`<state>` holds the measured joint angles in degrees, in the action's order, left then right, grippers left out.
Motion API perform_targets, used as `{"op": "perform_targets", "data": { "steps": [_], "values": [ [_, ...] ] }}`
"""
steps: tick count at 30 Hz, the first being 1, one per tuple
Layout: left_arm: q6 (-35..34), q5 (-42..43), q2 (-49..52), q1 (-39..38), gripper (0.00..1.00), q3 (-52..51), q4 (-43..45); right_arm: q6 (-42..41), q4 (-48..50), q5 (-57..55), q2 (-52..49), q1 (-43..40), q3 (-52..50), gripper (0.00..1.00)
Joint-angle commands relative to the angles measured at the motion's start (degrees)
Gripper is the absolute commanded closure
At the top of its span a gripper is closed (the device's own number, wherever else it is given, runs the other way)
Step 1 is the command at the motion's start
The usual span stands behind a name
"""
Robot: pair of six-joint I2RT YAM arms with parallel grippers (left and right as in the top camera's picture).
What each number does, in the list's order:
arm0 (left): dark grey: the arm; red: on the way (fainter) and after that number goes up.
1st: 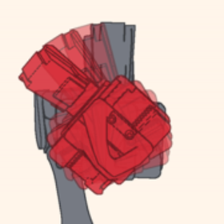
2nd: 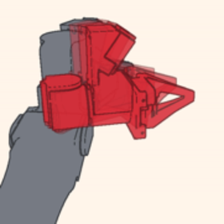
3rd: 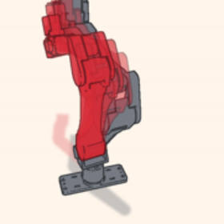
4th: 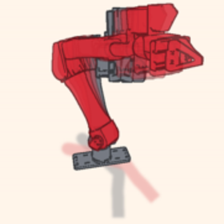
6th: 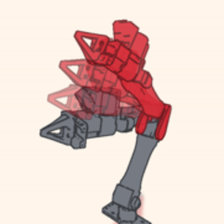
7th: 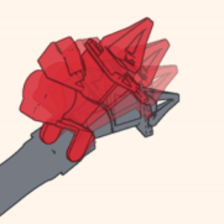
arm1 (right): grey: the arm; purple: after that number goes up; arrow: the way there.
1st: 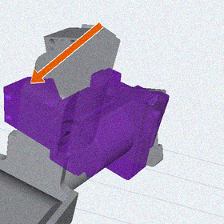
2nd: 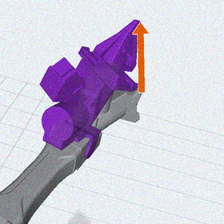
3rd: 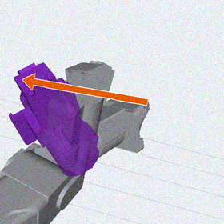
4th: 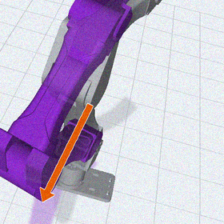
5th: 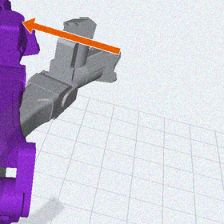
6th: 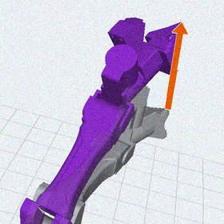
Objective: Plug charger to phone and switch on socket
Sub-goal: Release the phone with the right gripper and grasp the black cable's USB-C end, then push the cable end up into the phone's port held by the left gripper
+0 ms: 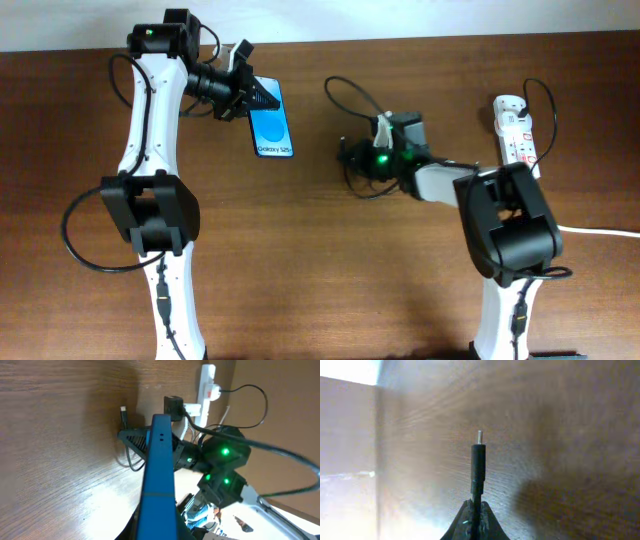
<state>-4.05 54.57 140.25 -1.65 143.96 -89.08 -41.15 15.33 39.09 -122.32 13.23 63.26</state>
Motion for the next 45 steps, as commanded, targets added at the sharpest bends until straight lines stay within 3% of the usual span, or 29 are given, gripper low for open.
{"op": "perform_targets", "data": {
  "steps": [1, 3, 6, 10, 11, 13, 17, 19, 20, 23, 28, 45],
  "values": [
    [0.7, 11.5, -0.5, 0.2, 1.00, 0.6, 3.0, 5.9, 0.0, 17.6, 5.8, -3.7, 2.2, 0.96],
    [0.7, 18.3, -0.5, 0.2, 1.00, 0.6, 6.4, 7.8, -4.0, 18.7, 13.0, -4.0, 2.2, 0.96],
    [0.7, 22.5, -0.5, 0.2, 1.00, 0.6, 11.6, 15.5, -22.5, 6.2, 29.0, -4.3, 2.3, 0.96],
    [0.1, 35.6, -0.5, 0.0, 1.00, 0.6, 24.9, 15.4, -34.1, 5.9, 42.9, -6.1, 2.3, 0.96],
    [-1.7, 35.6, -0.5, -0.1, 1.00, 0.6, 26.9, 15.2, -35.3, 5.9, 44.3, -5.1, 2.3, 0.96],
    [-14.0, 35.5, -0.5, -0.2, 1.00, 0.6, 37.0, 12.9, -34.8, 5.2, 43.7, -0.4, 2.3, 0.96],
    [-57.0, 30.4, -0.5, -1.0, 1.00, 0.6, 64.7, 0.3, -25.0, 5.2, 40.0, 6.9, 2.3, 0.96],
    [-69.8, 30.3, -0.5, -1.3, 1.00, 0.6, 76.5, -4.1, -19.4, 5.5, 37.6, 8.7, 2.3, 0.96],
    [-72.7, 30.5, -0.5, -1.8, 1.00, 0.6, 78.2, -4.7, -16.4, 5.5, 37.1, 8.9, 2.3, 0.96],
    [-72.7, 31.6, -0.5, -3.2, 1.00, 0.6, 78.4, -6.6, -9.2, 5.0, 37.0, 8.9, 2.3, 0.96],
    [-72.4, 34.2, -0.5, -4.8, 1.00, 0.6, 80.5, -7.4, -5.9, 5.0, 36.4, 8.7, 2.3, 0.96],
    [-68.8, 32.4, -0.5, -5.1, 1.00, 0.6, 80.5, -7.8, -5.2, 6.6, 36.4, 6.6, 2.3, 0.96]
  ]
}}
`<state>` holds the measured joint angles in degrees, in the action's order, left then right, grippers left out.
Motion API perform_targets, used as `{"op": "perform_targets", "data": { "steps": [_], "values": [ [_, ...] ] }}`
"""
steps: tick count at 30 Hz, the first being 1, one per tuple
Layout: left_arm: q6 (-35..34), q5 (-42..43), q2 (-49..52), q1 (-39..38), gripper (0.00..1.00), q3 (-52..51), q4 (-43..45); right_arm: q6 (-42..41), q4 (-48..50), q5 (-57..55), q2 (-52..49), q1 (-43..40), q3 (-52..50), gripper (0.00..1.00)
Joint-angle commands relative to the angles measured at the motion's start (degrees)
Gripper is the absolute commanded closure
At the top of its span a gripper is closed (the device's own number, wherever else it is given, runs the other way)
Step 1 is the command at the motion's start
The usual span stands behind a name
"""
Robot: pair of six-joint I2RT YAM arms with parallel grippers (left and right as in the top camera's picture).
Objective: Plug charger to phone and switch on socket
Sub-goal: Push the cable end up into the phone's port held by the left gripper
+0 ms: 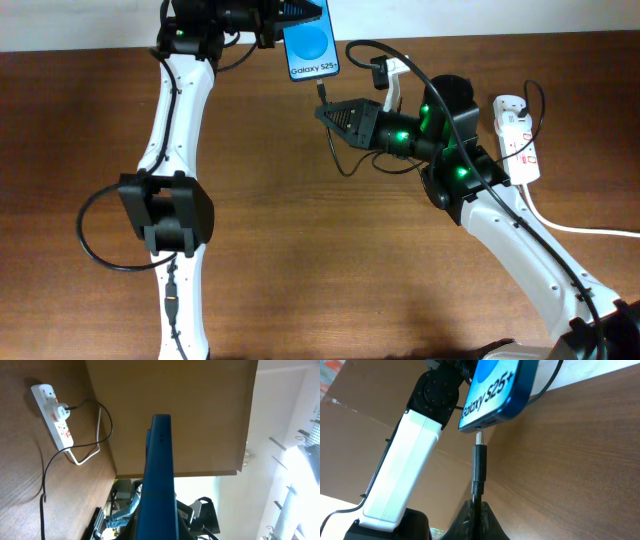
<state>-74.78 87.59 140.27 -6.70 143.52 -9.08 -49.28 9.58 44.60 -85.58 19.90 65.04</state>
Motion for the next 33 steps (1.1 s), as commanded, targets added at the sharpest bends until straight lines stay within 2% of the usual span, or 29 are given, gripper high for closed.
{"op": "perform_targets", "data": {
  "steps": [1, 12, 26, 33],
  "values": [
    [2.4, -0.6, -0.6, -0.1, 1.00, 1.1, 0.5, 0.3, 0.5, 1.1, -0.3, -0.1, 0.5, 0.96],
    [1.9, 1.7, -0.6, -1.2, 1.00, 1.1, 0.0, 0.3, 0.3, 1.2, -0.3, -0.1, 0.5, 0.96],
    [0.6, 1.0, -0.6, 0.3, 1.00, 1.1, 0.0, 0.3, 0.2, 0.5, -0.3, 0.0, 0.5, 0.96],
    [0.4, 0.0, -0.6, 0.3, 1.00, 1.1, 0.1, -2.3, 0.6, 0.0, -1.1, 0.0, 0.5, 0.96]
  ]
}}
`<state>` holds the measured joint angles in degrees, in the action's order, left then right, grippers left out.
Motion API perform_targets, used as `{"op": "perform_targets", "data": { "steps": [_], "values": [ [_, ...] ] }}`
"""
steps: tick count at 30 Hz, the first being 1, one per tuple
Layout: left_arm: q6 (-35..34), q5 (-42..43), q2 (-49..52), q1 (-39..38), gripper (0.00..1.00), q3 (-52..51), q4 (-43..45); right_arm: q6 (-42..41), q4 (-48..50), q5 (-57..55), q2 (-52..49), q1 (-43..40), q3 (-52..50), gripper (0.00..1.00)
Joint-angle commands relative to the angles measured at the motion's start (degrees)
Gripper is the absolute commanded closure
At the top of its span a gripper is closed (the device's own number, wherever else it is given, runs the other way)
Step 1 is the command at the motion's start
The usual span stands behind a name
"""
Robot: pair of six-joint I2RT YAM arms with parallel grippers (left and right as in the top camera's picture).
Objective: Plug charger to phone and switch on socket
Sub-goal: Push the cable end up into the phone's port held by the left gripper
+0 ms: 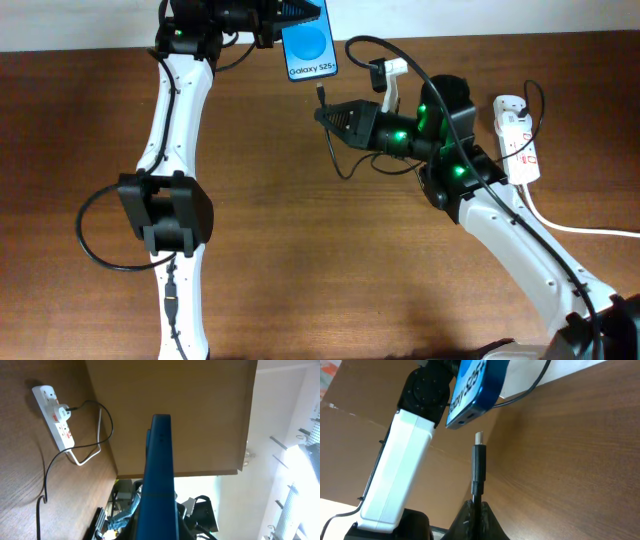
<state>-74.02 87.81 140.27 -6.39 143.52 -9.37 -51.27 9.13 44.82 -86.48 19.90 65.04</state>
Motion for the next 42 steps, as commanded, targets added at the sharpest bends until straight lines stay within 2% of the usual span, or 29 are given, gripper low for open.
{"op": "perform_targets", "data": {
  "steps": [1, 8, 28, 32, 42],
  "values": [
    [0.2, -0.6, -0.6, 0.0, 1.00, 1.1, 0.4, -0.3, 1.2, -0.2, -0.2, 0.0, 0.5, 0.96],
    [2.3, -0.8, -0.6, -0.4, 1.00, 1.1, 0.4, -0.3, 1.8, 1.7, -0.2, 0.0, 0.5, 0.96],
    [2.3, 2.3, -0.6, -0.7, 1.00, 1.1, 0.4, -0.3, 2.3, 0.6, -0.2, -0.2, 0.5, 0.96],
    [5.2, 2.3, -0.6, -2.1, 1.00, 1.1, 2.1, -0.7, 4.9, -0.3, -0.2, -0.2, 0.5, 0.96],
    [5.0, 2.3, -0.6, -4.1, 1.00, 1.1, 1.6, 1.3, 3.1, -1.8, -0.3, -0.9, 0.5, 0.96]
  ]
}}
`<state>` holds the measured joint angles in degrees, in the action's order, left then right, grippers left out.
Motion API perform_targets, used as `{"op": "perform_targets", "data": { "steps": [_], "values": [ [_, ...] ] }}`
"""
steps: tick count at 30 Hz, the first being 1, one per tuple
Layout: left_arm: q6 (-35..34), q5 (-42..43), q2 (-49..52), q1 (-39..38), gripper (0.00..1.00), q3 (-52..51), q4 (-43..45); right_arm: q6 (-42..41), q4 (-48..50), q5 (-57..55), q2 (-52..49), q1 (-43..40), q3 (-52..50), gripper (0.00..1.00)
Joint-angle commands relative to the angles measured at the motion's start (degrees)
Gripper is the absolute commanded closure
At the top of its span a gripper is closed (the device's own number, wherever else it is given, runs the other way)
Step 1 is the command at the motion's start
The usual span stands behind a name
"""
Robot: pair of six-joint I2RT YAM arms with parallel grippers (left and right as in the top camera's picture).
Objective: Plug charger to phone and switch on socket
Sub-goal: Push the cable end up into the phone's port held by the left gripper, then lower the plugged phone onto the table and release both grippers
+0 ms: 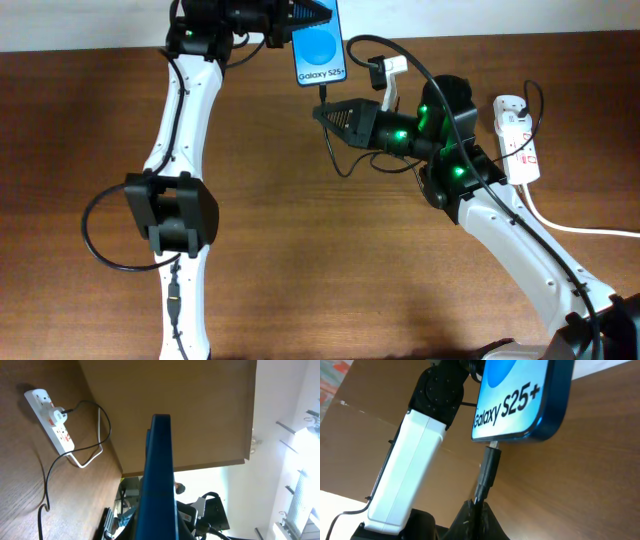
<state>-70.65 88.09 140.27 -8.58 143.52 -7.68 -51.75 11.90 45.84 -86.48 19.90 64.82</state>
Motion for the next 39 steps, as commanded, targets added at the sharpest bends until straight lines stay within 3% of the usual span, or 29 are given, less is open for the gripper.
{"op": "perform_targets", "data": {
  "steps": [1, 16, 19, 20, 22, 23, 26, 28, 29, 32, 34, 36, 39],
  "values": [
    [1.7, 2.0, -0.6, -1.9, 1.00, 1.1, -0.1, 1.8, 0.3, -2.8, -0.3, -1.9, 0.7, 0.96],
    [1.5, 2.0, -0.6, -2.5, 1.00, 1.1, -1.1, 1.9, 2.7, -2.1, -2.1, -3.9, 0.7, 0.96],
    [1.6, 2.0, -0.6, -0.6, 1.00, 1.1, -1.1, 2.0, -1.5, 1.1, -2.1, -3.9, 0.7, 0.95],
    [2.0, 2.0, -0.6, 0.1, 1.00, 1.1, -1.1, 2.1, -2.1, 1.9, -2.1, -3.9, 0.7, 0.89],
    [2.7, 2.0, -0.6, 2.4, 1.00, 1.0, -1.2, 7.5, -3.1, 4.2, -2.1, -3.9, 0.7, 0.54],
    [3.2, 2.0, -0.6, 3.2, 1.00, 0.9, -1.2, 9.1, -4.7, 4.4, -2.1, -4.2, 0.7, 0.50],
    [15.8, 2.0, -0.5, 4.3, 1.00, 0.9, -11.9, 9.6, -4.0, 8.7, -2.1, -7.1, 0.7, 0.42],
    [33.8, 2.0, -0.4, 4.2, 1.00, -0.5, -23.4, 11.1, -6.8, 10.1, -2.1, -9.9, 0.7, 0.42],
    [38.3, 1.9, -0.4, 4.2, 1.00, -1.8, -25.7, 13.4, -9.3, 8.7, -2.1, -10.3, 0.7, 0.43],
    [41.1, -0.3, -0.4, 4.1, 1.00, -12.3, -26.7, 20.8, -22.6, -1.9, -2.1, -10.9, 0.7, 0.43],
    [42.1, -5.8, -0.4, 4.1, 1.00, -19.6, -26.7, 22.6, -24.7, -4.6, -2.1, -10.9, 0.7, 0.42],
    [44.9, -17.9, -0.4, 4.1, 1.00, -28.6, -27.5, 22.9, -26.6, -7.1, -2.1, -10.9, 0.7, 0.42],
    [50.5, -36.3, -0.4, 4.0, 1.00, -30.9, -34.3, 23.1, -28.2, -7.6, -2.1, -10.9, 0.7, 0.42]
  ]
}}
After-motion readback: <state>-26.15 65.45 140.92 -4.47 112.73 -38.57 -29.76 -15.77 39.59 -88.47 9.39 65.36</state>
